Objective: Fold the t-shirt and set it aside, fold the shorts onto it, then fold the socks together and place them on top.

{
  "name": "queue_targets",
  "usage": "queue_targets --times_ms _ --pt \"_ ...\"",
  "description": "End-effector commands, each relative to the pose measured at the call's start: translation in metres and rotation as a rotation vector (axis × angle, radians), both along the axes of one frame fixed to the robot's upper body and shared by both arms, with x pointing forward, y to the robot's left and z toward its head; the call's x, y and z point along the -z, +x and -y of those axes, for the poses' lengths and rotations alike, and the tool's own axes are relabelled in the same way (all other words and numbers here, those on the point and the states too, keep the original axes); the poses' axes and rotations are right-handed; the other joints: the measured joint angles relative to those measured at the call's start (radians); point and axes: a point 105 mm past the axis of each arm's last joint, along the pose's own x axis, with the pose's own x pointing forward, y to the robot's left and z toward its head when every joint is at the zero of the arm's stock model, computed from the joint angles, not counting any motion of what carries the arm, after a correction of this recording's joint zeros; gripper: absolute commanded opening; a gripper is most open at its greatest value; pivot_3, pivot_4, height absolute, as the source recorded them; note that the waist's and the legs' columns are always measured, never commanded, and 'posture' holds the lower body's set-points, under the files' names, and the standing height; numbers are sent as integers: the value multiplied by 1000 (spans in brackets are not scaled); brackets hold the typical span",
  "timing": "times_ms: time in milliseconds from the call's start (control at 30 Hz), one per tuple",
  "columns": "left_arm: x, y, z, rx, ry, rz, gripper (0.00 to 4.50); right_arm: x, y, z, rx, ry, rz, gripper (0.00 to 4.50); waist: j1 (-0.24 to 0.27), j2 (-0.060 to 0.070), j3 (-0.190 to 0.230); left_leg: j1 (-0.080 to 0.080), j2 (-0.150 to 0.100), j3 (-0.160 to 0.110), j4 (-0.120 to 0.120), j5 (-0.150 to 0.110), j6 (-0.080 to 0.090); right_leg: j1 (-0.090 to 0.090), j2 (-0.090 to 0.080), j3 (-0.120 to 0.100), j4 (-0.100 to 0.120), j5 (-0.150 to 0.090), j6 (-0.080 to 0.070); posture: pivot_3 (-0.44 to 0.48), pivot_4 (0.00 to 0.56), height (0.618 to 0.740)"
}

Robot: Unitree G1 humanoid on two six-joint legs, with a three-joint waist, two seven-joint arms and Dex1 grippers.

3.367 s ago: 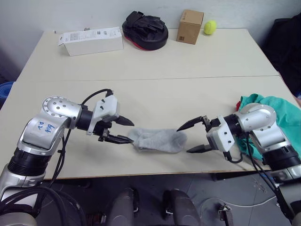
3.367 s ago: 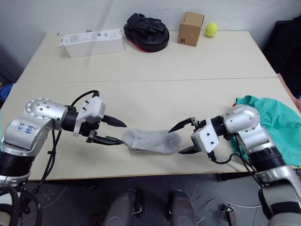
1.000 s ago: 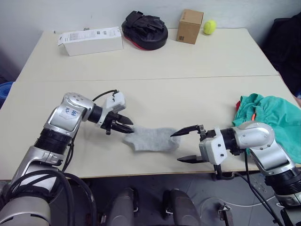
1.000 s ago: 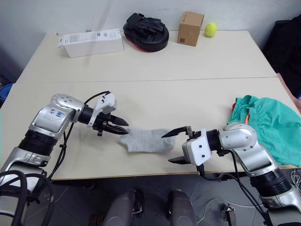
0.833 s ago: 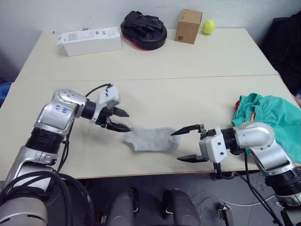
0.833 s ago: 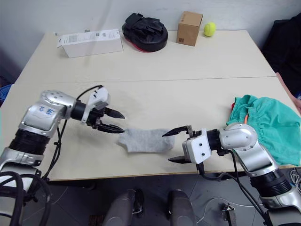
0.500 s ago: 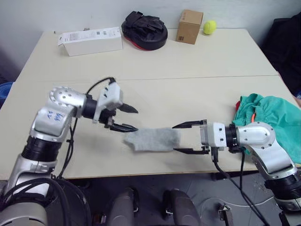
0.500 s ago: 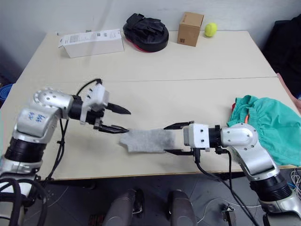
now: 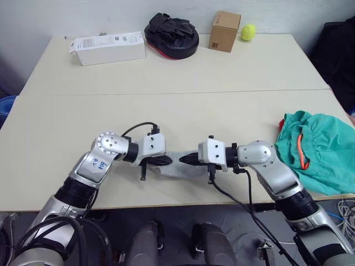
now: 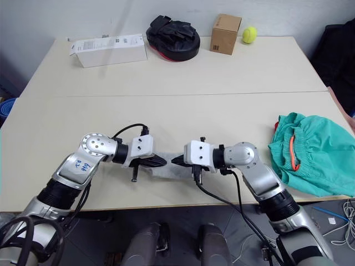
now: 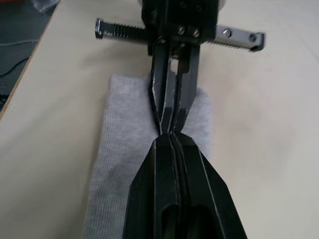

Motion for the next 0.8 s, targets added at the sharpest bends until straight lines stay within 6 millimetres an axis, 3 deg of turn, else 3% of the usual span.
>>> queue_targets --times_ms 33,267,567,633,800 --pt "13 -4 -2 -12 43 -23 60 11 2 3 8 -58 17 0 -1 0 0 0 0 0 0 0 0 0 0 0 0 0 0 0 150 740" --pt "16 -9 -4 -1 53 -26 60 16 8 32 76 -114 27 0 1 0 0 1 0 0 0 0 0 1 0 0 0 0 0 0 150 740" --pt "21 -15 -8 3 54 -37 60 6 12 92 193 -175 45 0 -1 0 -1 3 0 0 -1 -1 0 3 0 0 -3 0 0 0 150 740" --pt "17 -15 -6 4 28 -35 60 -2 12 93 204 -144 50 0 -1 0 -1 3 0 0 -2 -1 0 4 0 0 -4 0 0 0 150 740" --pt "-21 -17 6 25 -151 -15 60 -35 -3 80 210 89 -29 0 0 0 -1 2 1 -1 -3 0 0 2 0 -1 -4 0 0 0 150 740"
